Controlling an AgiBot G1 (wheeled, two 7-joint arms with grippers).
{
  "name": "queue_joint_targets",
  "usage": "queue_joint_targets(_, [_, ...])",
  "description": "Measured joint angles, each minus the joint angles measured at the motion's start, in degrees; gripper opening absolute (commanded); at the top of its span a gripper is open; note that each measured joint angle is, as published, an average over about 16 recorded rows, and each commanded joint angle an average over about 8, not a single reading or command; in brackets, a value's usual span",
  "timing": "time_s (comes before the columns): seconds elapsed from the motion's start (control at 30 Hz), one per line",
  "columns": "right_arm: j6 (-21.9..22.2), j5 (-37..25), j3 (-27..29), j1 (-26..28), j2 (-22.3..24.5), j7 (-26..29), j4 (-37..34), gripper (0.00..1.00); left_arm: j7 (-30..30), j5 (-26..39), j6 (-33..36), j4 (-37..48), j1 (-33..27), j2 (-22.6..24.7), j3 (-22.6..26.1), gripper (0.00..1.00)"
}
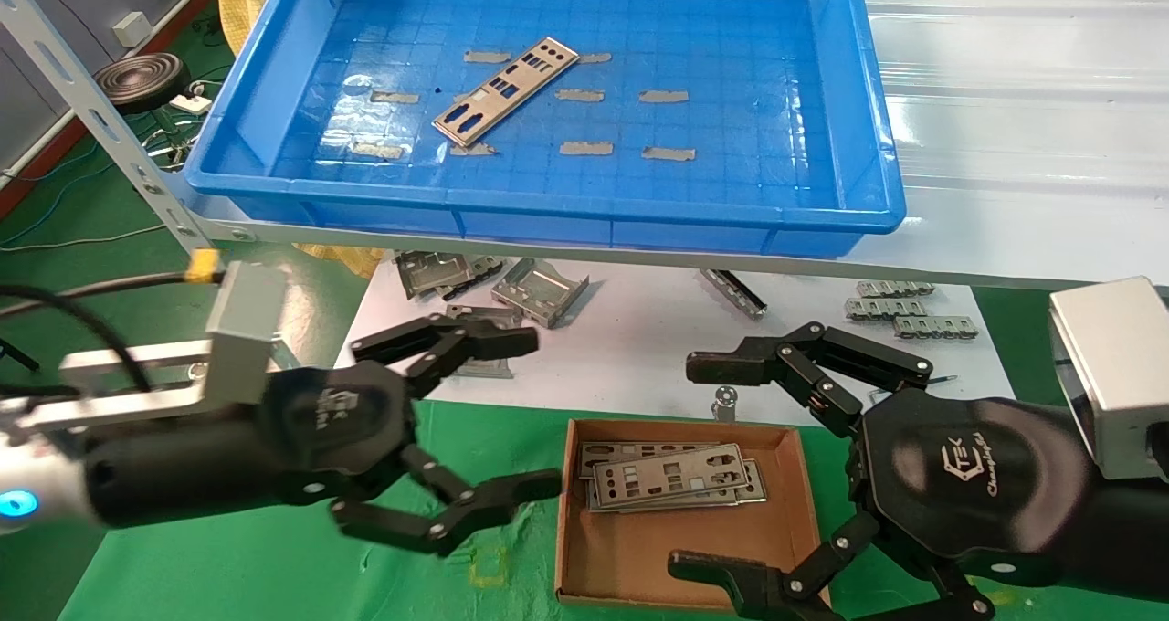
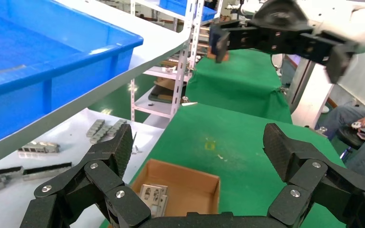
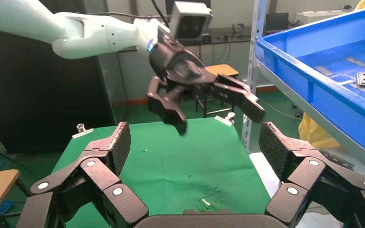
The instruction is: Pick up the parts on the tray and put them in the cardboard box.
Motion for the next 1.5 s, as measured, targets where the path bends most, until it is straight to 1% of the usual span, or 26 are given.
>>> queue_joint_targets(0.47, [0.01,0.01,-0.01,0.00,0.01,-0.01,0.00,1.00,-6.04,-0.33,2.28,-12.03,5.99,-9.21,-10.34,1.00])
queue_joint_targets(0.7, [0.02,0.02,-0.02,0.00,0.01,-0.01,-0.01,1.00,-7.84,-0.44,3.06,-15.95,7.92,-12.17,-13.70,1.00])
queue_joint_targets(0.93, [0.03,0.03,-0.02,-0.01,0.02,-0.02,-0.01,1.00,-8.28,-0.49,3.30,-17.02,8.47,-12.98,-14.61,1.00])
queue_joint_targets(1.5, [0.03,0.03,-0.02,-0.01,0.02,-0.02,-0.01,1.00,-8.00,-0.50,3.04,-16.01,8.00,-12.27,-13.77,1.00])
